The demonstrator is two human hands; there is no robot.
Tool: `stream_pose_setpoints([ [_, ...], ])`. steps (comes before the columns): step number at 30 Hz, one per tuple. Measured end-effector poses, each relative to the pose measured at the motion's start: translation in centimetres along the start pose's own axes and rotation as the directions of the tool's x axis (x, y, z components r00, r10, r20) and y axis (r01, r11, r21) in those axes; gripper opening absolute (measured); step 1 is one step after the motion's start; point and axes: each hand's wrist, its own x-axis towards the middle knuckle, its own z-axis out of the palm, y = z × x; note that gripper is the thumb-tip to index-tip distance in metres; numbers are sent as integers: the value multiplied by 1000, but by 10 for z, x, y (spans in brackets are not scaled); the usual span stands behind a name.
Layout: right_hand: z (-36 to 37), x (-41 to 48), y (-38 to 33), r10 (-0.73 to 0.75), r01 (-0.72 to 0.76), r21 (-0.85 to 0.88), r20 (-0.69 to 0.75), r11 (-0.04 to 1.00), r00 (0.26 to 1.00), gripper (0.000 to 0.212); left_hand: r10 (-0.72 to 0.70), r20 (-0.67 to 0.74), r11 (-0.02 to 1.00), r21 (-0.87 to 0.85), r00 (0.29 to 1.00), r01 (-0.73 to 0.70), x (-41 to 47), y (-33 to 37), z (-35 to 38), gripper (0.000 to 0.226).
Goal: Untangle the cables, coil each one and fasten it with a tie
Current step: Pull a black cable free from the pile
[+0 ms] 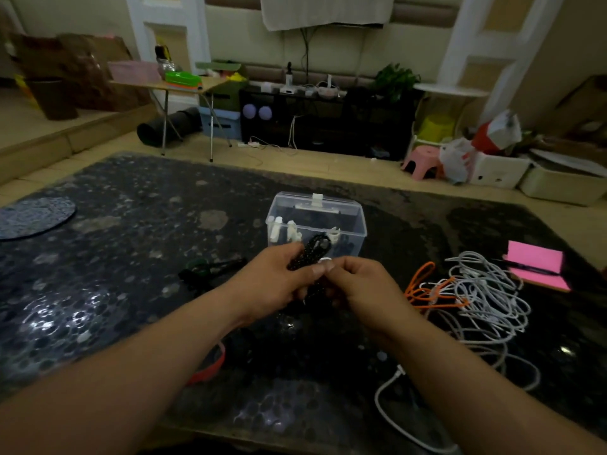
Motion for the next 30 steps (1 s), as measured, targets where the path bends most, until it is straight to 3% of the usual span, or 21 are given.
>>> stream_pose_setpoints([
  [6,1,-6,-4,-26,24,-56,-30,998,999,30,-18,-103,991,-136,995,4,4,-12,7,11],
  [11,5,-7,5,37,-37,5,-63,999,997,30,76,-104,992,113,992,-65,5,-8,7,14],
  [15,7,-7,8,60,-49,86,-133,995,989,31,110,-119,976,199,987,-84,10,-13,13,9],
  [20,5,-8,13,-66,33,-160,-206,987,976,29,142,-209,947,314,968,-71,11,-8,19,7],
  [23,1,-10,11,-136,72,-243,-259,967,956,24,66,-199,964,265,978,-11,10,-5,23,16],
  [26,0,-8,8,-31,39,26,-256,999,966,20,-43,-162,999,17,986,46,10,-2,22,22],
  [30,4,-13,-3,72,-39,419,-63,907,995,24,-158,-98,946,-300,982,122,8,-1,25,21],
])
